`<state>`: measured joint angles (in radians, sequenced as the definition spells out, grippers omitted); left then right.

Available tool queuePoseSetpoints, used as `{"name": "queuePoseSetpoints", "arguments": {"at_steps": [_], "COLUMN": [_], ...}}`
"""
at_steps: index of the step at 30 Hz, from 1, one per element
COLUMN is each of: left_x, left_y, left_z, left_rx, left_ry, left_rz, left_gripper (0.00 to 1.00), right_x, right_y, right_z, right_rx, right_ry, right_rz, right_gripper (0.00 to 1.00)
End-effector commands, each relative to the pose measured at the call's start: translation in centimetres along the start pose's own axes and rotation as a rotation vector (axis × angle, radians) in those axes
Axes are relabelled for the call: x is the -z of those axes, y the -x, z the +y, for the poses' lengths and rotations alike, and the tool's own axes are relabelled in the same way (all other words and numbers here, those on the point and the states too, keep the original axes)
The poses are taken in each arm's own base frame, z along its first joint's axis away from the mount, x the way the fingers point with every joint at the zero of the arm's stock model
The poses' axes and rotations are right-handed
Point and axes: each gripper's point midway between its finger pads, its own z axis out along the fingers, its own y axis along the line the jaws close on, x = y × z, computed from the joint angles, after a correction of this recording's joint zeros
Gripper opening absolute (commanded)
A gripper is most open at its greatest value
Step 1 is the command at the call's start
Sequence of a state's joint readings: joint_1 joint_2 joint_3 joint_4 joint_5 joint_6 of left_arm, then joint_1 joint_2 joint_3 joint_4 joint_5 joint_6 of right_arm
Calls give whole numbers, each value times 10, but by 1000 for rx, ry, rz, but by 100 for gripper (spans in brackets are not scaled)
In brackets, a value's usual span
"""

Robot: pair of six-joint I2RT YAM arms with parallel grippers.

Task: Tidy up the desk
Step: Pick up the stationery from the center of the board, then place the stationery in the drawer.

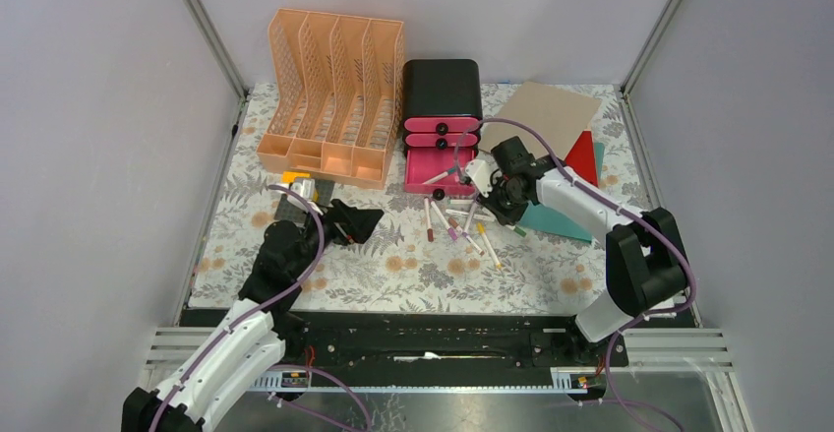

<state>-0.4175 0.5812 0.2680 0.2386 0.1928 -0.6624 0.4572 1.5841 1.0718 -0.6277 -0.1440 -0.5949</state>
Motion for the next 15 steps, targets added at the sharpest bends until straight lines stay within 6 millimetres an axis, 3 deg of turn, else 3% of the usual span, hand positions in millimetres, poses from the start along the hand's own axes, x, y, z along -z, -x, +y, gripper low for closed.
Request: {"name": "queuePoseSetpoints", "arguments": {"at_steps": [1, 5, 10, 15], "left_x": [1, 2, 5, 7], "left_y": [13, 5, 0, -3], "left_z": [-9, -18, -21, -21], "left_rx": [-15, -8, -1, 5], "left_ry": [-30, -94, -118, -122], "left_rz": [-40, -17, 0, 7], "left_gripper": [99, 99, 99, 99], "right_x": [31, 50, 58, 39], "right_y": [33, 69, 125, 165], "right_z": [-20, -46, -67, -71], "right_rx": [93, 165, 252, 344], "right_ry": [-61, -141, -218, -280], "right_rz": [-80, -126, -170, -144], "right_gripper": [0, 0, 0, 0]}}
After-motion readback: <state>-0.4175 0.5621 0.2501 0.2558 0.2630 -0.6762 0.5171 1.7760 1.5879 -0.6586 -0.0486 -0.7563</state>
